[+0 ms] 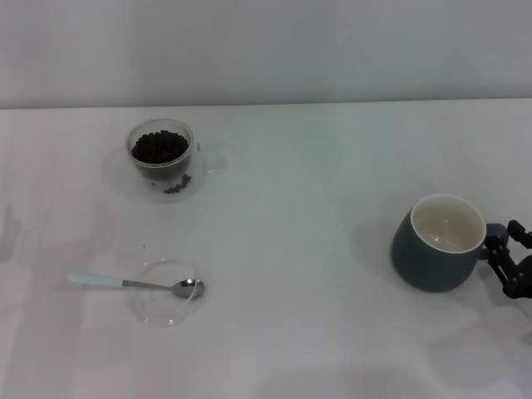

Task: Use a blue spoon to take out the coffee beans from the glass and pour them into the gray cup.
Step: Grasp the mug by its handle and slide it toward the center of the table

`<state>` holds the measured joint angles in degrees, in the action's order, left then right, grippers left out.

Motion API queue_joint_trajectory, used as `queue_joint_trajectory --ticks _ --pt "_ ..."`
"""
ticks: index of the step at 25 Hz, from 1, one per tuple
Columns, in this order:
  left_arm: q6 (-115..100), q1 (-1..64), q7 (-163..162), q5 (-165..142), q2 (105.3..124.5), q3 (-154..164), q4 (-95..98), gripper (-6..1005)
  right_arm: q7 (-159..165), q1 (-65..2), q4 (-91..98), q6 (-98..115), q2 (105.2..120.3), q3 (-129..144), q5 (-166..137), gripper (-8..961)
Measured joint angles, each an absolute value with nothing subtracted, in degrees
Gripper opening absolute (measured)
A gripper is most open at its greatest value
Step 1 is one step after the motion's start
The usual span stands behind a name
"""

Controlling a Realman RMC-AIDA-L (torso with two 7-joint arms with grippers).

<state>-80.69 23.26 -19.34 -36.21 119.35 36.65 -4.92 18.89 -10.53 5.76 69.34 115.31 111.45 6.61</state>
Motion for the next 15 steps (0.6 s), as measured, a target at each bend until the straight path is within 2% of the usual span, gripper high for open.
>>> queue_joint_trajectory --ticks 2,13,15 --pt "-80.68 23.3 -19.33 -36.21 119.35 36.65 -4.92 786 18.89 -10.59 6.22 69.02 115.31 111.82 6.58 417" --pt "-80.68 23.29 -19.33 -36.02 119.35 36.65 -4.92 786 18.53 -10.99 6.83 67.5 115.38 112.15 6.54 379" --pt "-80.68 23.28 -19.33 -36.02 119.35 36.65 -4.92 786 18.5 -11.0 6.85 67.49 115.39 112.14 6.53 345"
